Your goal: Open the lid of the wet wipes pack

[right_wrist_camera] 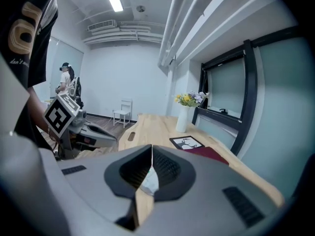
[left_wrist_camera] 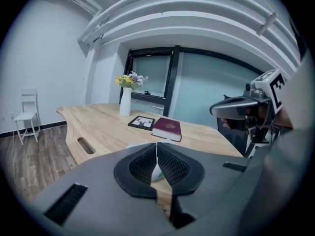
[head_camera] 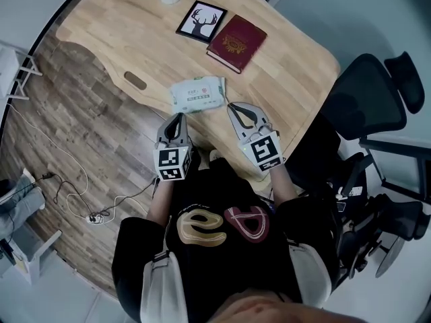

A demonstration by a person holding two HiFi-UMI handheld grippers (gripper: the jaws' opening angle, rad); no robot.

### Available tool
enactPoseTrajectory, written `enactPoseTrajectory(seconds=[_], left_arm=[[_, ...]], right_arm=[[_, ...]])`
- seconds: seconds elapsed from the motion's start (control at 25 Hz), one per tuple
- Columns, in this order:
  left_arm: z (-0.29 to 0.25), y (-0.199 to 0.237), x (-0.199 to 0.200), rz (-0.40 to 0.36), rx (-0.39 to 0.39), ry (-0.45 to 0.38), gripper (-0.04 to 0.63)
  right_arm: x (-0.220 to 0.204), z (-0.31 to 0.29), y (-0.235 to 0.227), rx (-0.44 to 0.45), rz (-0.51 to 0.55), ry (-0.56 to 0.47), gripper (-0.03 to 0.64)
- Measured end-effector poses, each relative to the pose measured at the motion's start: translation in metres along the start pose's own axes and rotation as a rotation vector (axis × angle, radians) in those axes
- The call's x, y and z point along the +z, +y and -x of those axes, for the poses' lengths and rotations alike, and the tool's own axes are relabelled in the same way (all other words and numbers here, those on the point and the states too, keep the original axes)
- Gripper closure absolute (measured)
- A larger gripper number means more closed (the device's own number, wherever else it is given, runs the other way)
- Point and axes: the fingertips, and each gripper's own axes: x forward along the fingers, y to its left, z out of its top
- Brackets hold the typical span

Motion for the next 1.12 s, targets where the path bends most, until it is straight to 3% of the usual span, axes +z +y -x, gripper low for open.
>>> enactPoseTrajectory(seconds=[0.4,0.56,0.76,1.12], left_arm=[[-0.033,0.023,-0.009,0.000,0.012,0.054,0.577],[-0.047,0.027,-0.014,-0.004,0.011,0.092,0.577],[-0.058,0.030,-0.028,-0.030,0.011,0.157,0.577],[-0.069,0.031,-0.038,-0.041,-0.001,0.207,0.577]], right_arm=[[0.001,-0.047,0.011,0.137,0.154,0.082,0.597],[-0.001,-0.063,0.018,0.189,0.274,0.124,0.557],[-0.013,-0.079,0.024,0.275,0.311,0.193,0.463],[-0.037,-0.105,0.030,0.381,0.467,0.332,0.411]])
